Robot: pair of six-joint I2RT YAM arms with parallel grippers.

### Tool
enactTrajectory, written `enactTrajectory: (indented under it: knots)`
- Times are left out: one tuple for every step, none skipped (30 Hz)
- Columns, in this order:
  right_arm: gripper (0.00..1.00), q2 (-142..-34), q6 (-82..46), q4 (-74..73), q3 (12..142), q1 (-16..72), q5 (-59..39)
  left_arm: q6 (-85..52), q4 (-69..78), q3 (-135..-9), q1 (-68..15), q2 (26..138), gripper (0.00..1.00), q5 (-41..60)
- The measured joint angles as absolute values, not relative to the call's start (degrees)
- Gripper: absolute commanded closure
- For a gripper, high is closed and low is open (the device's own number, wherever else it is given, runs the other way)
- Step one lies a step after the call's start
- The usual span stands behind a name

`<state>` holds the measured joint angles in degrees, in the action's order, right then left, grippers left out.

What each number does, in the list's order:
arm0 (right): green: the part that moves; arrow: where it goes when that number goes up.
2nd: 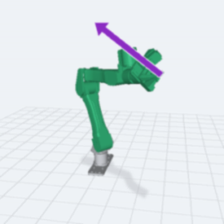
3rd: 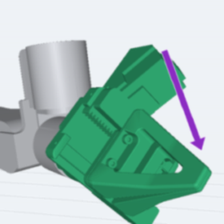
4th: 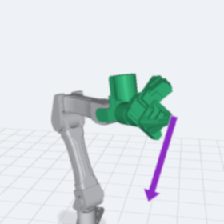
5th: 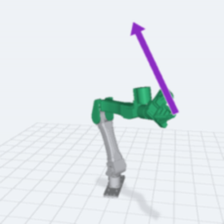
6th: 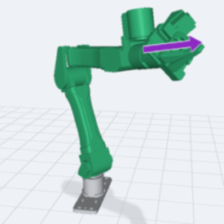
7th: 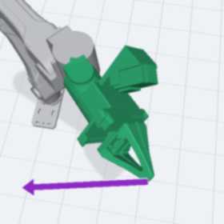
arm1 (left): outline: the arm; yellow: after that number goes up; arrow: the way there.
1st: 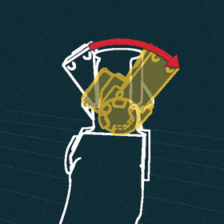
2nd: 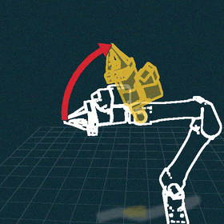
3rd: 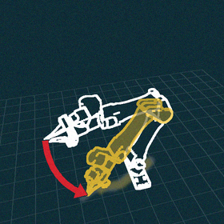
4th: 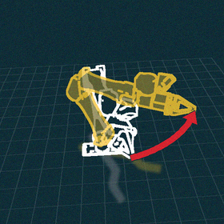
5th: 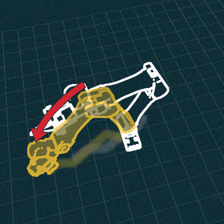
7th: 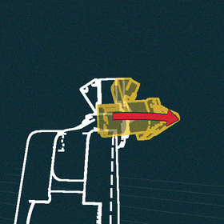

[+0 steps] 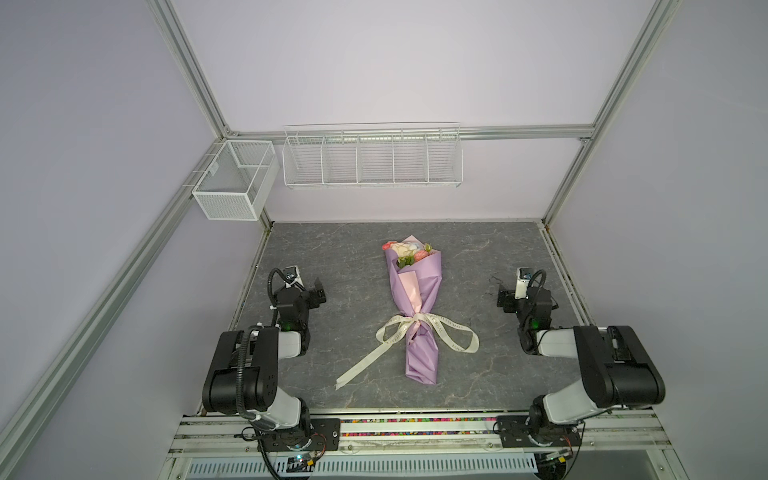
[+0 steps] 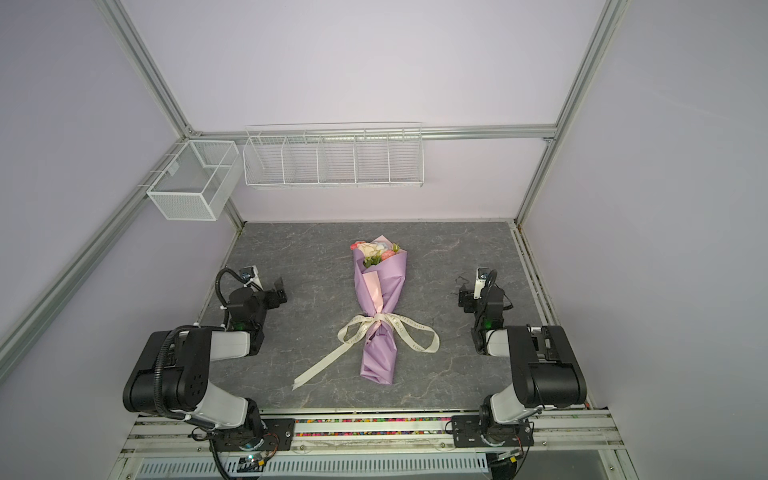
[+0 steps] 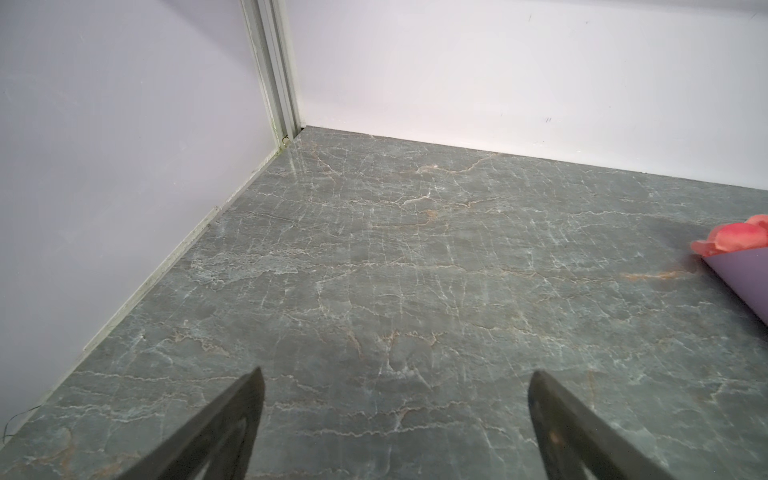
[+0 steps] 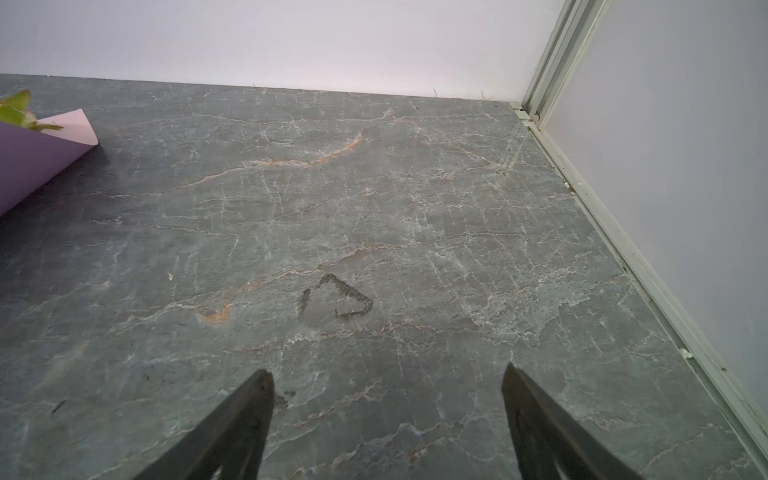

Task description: Tie the bouquet of fake flowers

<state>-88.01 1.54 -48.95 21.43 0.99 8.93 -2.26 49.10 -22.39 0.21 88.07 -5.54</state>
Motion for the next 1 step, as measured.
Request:
enactTrajectory:
  knots:
    - [0.11, -88.0, 1.5, -48.9, 21.4, 1.0, 8.9, -2.3, 49.1, -22.4, 0.2, 88.1, 0.01, -5.5]
